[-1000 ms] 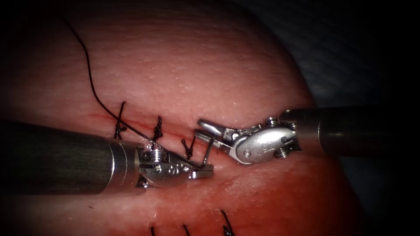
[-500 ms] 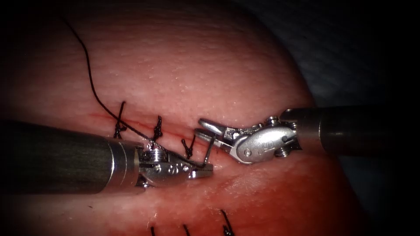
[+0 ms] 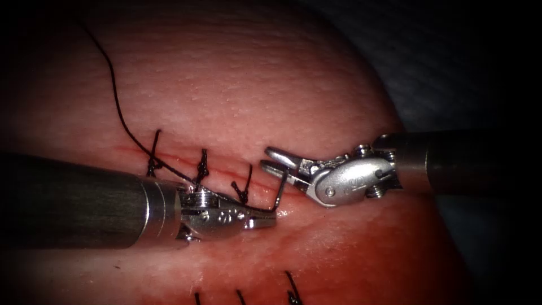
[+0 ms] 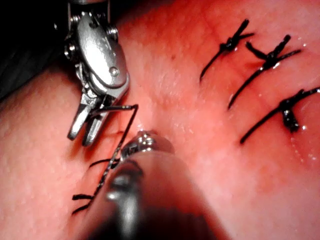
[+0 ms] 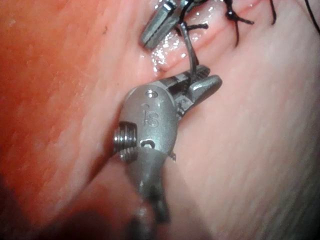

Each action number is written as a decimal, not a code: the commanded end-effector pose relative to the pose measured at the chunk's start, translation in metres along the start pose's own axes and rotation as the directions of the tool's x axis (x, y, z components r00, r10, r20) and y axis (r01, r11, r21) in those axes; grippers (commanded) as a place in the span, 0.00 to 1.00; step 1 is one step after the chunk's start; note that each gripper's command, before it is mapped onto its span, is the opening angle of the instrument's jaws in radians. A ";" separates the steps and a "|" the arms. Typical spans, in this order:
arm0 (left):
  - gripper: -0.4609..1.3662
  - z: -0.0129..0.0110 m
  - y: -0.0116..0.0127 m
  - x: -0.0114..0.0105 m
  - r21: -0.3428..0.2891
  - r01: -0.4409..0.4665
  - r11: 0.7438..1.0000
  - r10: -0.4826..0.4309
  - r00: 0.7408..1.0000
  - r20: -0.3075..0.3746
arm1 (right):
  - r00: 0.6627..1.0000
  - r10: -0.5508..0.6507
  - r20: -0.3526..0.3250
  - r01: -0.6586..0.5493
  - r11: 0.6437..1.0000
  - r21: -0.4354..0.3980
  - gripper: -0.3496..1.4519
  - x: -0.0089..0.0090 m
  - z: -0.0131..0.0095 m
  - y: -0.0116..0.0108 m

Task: Wound Closure
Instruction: Place the left hand on the tissue with the right throws the needle through the top of the cut

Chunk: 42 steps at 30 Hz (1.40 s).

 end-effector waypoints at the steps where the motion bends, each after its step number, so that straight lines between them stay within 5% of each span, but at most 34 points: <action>1: 0.06 0.0001 -0.0001 0.0000 -0.004 0.006 1.000 -0.006 1.000 0.000 | 1.000 0.002 -0.002 -0.002 1.000 -0.005 0.00 0.0001 0.0001 0.0002; 28: 0.06 0.0007 -0.0006 -0.0012 -0.001 0.017 1.000 -0.017 1.000 -0.006 | 0.999 0.024 -0.047 -0.025 1.000 -0.009 0.00 0.0028 0.0018 0.0067; 42: 0.06 0.0006 -0.0002 -0.0014 0.003 0.015 1.000 -0.015 1.000 -0.008 | 0.994 0.093 -0.055 -0.095 0.995 -0.032 0.00 0.0026 0.0027 0.0093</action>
